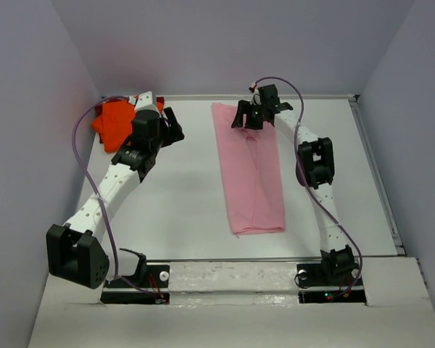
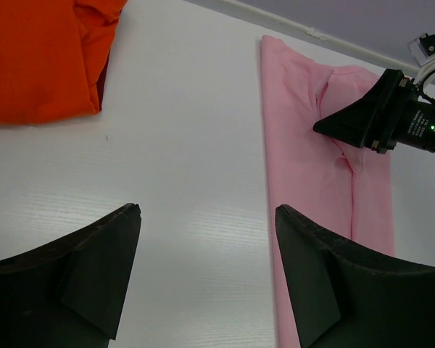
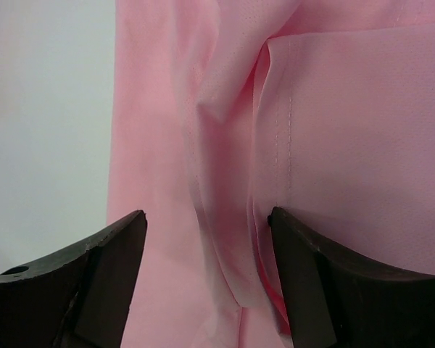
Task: Fold and stack the t-shirts
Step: Fold the tshirt
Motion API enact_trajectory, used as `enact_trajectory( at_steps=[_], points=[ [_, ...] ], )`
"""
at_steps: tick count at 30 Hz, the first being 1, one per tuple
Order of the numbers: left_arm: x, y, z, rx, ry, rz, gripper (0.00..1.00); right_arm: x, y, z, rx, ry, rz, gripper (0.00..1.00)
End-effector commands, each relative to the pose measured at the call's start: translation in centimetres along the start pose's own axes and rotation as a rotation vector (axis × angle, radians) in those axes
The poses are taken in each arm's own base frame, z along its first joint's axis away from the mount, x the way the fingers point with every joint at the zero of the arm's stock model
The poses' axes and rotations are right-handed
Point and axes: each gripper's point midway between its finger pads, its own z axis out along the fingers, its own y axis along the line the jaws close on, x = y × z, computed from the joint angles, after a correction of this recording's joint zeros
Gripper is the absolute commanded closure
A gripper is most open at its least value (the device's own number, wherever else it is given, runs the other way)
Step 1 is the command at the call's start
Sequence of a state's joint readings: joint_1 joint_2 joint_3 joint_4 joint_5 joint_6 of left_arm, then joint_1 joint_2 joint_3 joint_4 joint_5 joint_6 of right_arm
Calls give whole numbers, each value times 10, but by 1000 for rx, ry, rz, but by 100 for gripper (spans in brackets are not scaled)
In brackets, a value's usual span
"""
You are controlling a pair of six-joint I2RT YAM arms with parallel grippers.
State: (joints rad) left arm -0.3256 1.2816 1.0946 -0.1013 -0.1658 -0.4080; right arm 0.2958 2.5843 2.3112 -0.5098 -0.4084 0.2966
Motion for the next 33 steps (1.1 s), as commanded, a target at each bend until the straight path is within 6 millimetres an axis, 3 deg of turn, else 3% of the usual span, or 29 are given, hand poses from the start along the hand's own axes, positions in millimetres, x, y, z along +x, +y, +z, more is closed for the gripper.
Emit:
enact_trajectory(
  at_steps=[1,2,6,14,18,19,21,22,25,26,29,30,32,33],
  points=[
    [-15,-6,-1,19,-39,-1,16,14,-2,20,-34,48,19,25],
    [-13,-6,0,21,-35,0,16,2,4,18,-54,18,0,25],
    [-13,-8,0,29,-30,2,16,-15,11,23,-89,-41,-10,23],
    [-13,-8,0,28,-31,1,16,-32,9,17,-48,-97,-45,23],
    [-13,-4,3,19,-40,-2,16,-58,39,-10,-122,-153,-98,22],
    [-12,-2,6,14,-36,-3,16,-75,55,-32,-143,-191,-119,22],
    [-9,-1,8,6,-19,4,16,-83,73,-54,-180,-208,-141,22],
    [-8,0,8,4,-17,6,16,-101,94,-85,-196,-259,-177,22],
    [-7,1,10,-1,-19,6,16,-93,107,-111,-155,-273,-261,22],
    [-5,2,11,-3,-8,7,16,-82,120,-128,-129,-275,-299,22],
    [-4,-2,12,17,3,2,16,-59,143,-155,-122,-280,-399,22],
    [-4,-2,13,22,8,-1,16,-43,149,-169,-78,-277,-452,22],
    [0,-4,14,34,21,-5,16,-24,149,-178,-38,-263,-501,22],
    [-2,-6,13,44,21,-6,16,-18,154,-192,-32,-277,-533,23]
  ],
)
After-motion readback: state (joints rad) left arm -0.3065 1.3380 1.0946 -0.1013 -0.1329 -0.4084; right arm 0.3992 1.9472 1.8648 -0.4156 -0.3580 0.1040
